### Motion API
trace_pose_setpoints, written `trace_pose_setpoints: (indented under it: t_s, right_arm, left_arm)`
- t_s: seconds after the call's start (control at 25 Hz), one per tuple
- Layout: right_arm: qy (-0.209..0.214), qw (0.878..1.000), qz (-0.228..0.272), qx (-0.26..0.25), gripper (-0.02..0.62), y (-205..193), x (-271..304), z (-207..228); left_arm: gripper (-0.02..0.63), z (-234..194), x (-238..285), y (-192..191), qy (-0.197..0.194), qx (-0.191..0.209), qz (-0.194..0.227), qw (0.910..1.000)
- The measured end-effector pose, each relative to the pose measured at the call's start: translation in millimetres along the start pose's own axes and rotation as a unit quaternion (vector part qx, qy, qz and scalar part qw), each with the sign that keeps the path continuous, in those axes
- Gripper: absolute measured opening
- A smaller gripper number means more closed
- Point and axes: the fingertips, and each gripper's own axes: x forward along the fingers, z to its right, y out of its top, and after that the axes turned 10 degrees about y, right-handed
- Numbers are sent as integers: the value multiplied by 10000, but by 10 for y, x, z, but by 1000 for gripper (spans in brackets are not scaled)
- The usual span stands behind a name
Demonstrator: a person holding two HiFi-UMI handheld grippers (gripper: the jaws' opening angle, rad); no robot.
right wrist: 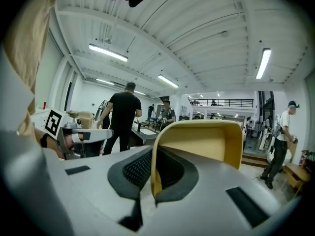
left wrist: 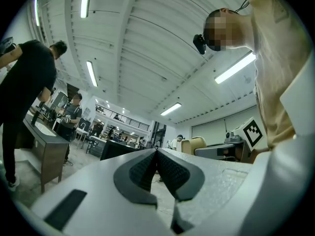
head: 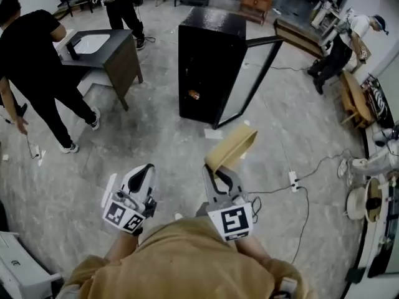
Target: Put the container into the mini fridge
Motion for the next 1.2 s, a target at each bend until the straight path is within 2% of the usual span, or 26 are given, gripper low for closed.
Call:
trace_pose_setpoints:
  t_s: [0.16,0.36,0.6,0.8,1.0,1.2]
  right_arm:
    - [-50,9999,-89,-48,3,3,6,-43]
    - [-115,9998,-168,-57,3,-45,131,100]
    - [81,9998,-174,-54,3,-164,471,436]
    - [217,9997,-93,8,3,-212,822,915]
    - [479,9988,-140,1,3,-228,1279,1458]
    - [591,9982,-54,-87,3,-196,1598,2122]
  left_arm:
    - [2,29,0,-66,-161,-61,-74,9998]
    - [2,-61,157,-128,-208,-94,-118,9997]
    - [2,-270,483,-236,34,-36,-96,9999]
    - [3,-357,897,-385,155,52,-264,9995]
    - [2,-597,1544,-437,431,55,-265,9987]
    - [2,-605,2339,-528,320,140,-275,9990]
